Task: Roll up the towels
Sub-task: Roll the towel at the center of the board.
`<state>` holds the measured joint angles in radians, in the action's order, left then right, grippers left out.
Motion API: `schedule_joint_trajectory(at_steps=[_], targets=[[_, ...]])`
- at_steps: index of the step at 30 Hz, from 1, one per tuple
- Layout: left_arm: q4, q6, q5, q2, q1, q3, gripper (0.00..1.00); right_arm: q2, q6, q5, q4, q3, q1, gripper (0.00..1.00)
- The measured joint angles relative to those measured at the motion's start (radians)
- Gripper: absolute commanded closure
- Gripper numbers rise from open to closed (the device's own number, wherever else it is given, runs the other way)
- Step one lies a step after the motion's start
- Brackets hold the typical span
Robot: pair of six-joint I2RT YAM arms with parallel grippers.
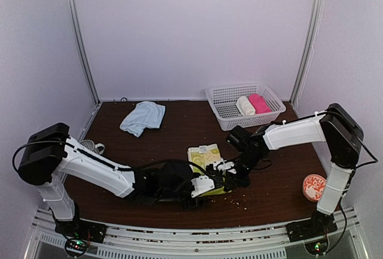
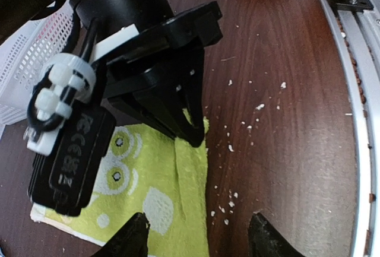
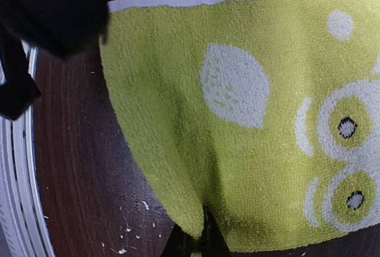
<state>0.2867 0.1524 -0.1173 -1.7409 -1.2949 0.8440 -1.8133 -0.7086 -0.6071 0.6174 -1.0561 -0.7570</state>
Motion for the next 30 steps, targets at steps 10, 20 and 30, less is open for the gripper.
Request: schedule_joint_trajectory(at_steps=[10,20,30], targets=[[-0.023,0.067,-0.063,-0.165,0.0,0.104,0.5,-0.007,-0.003,-0.021,0.027,-0.005,0.0,0.96],[-0.023,0.062,-0.111,-0.197,0.0,0.106,0.79,-0.01,-0.002,-0.024,0.032,-0.008,0.0,0.94],[-0.024,0.032,-0.069,-0.197,0.0,0.106,0.83,-0.01,-0.002,-0.025,0.045,-0.009,0.0,0.93]])
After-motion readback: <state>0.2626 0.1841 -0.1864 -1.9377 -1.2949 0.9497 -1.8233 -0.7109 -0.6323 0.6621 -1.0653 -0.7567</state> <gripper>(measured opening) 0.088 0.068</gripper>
